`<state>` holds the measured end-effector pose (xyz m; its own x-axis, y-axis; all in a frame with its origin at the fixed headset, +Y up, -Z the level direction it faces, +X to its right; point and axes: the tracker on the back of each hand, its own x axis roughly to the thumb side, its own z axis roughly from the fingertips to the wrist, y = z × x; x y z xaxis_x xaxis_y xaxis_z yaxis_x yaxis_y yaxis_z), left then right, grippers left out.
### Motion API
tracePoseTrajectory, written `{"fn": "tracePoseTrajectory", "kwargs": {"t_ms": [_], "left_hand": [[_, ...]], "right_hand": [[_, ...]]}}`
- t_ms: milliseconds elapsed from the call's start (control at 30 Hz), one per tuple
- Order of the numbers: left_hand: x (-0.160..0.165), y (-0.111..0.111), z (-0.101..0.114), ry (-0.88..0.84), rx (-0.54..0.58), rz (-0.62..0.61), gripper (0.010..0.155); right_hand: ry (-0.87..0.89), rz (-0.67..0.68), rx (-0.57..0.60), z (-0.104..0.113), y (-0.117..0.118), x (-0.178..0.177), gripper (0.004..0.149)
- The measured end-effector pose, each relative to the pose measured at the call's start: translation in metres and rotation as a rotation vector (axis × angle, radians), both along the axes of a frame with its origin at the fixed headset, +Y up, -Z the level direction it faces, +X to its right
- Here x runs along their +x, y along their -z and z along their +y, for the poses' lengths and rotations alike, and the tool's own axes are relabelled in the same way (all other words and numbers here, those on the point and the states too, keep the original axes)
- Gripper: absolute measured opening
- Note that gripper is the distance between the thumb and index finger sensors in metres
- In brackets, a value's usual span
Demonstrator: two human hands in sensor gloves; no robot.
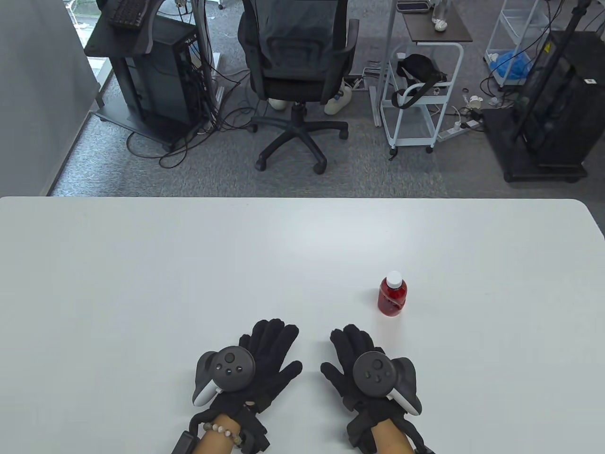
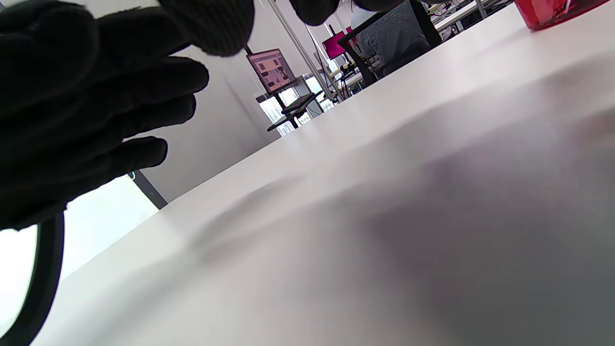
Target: Squeeze empty plastic bottle to dent body
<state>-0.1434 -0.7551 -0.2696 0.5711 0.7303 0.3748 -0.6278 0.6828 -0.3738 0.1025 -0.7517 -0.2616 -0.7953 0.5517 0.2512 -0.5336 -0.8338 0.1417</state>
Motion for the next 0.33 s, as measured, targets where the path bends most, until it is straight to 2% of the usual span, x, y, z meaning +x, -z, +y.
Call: {"fn": "tracePoseTrajectory", "kwargs": {"t_ms": [333], "left_hand": [[0.0002, -0.0013, -0.0002, 0.001, -0.001, -0.004, 0.072]], "right_hand": [[0.005, 0.005, -0.018, -0.0008, -0.0011, -0.0002, 0.075]]}}
